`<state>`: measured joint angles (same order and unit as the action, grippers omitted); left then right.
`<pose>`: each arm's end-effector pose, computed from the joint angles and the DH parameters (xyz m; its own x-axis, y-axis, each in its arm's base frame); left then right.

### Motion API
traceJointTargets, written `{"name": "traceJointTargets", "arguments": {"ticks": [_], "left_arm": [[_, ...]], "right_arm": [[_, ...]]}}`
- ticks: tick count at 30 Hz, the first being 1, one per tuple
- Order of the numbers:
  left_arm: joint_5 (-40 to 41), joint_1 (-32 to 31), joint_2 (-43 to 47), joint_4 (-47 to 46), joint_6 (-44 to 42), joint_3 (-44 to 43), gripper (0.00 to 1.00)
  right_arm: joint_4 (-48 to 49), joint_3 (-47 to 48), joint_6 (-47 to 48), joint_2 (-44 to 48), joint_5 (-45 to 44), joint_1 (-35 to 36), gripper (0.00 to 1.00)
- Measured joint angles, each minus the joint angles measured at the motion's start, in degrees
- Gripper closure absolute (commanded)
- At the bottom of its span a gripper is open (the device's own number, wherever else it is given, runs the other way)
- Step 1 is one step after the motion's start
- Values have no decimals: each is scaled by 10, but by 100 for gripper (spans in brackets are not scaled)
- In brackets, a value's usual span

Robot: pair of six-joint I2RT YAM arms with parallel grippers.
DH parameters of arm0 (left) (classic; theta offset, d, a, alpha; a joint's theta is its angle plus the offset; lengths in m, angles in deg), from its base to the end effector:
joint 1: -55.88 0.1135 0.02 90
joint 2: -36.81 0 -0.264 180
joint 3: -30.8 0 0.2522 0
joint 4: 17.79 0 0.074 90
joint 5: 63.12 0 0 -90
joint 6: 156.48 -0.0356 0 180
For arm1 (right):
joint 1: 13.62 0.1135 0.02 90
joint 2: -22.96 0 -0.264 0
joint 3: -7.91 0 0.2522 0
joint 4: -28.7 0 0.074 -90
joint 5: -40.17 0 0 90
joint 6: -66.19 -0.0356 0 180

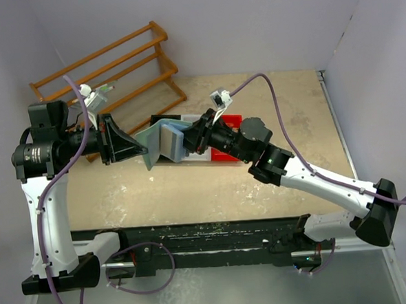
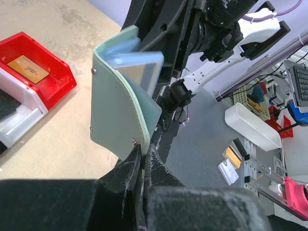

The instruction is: Take the credit cards out of the card holder

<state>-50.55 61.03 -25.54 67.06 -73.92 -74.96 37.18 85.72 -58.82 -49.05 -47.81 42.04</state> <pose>0.1445 -0.0219 0.4666 -0.5618 -0.0223 -0.8270 0.7886 0.2877 -0.5435 0.1657 0.2448 0.4171 -0.3705 0.4741 -0.7987 -0.7715 0.3218 0.5489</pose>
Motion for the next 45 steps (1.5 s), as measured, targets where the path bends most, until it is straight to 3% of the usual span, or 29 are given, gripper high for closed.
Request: {"name": "traceJointTargets", "arguments": {"ticks": [3,5,9,13,16,25,30,35,39,42,45], "left_arm": [[-2,0,0,2,1,0,100],[-3,0,0,3,4,0,97],[1,0,0,4,4,0,60],[40,0,3,-3,5,0,47],[89,0,13,-17,8,10,44],[242,-1,24,-49,24,24,49],[248,-1,30,-54,23,24,72],[184,-1,32,-40,16,23,99],[144,-1,25,-19,3,22,100],[156,-1,19,-16,4,22,100],[200,-1,20,-29,10,26,88]], "right_arm": [[21,-8,-7,-2,51,-2,100],[25,-8,-8,-4,71,-2,100],[25,-8,-9,-3,83,-3,100],[25,-8,-9,-3,82,-3,100],[25,-8,-9,-3,82,-3,100],[22,-7,-9,-3,85,-3,100],[7,-7,-8,-3,92,-3,100],[-3,-7,-8,-3,100,-3,100],[-11,-7,-9,-3,104,-4,100],[-21,-5,-9,-3,106,-5,100],[-36,3,-8,-3,106,-5,100]]}}
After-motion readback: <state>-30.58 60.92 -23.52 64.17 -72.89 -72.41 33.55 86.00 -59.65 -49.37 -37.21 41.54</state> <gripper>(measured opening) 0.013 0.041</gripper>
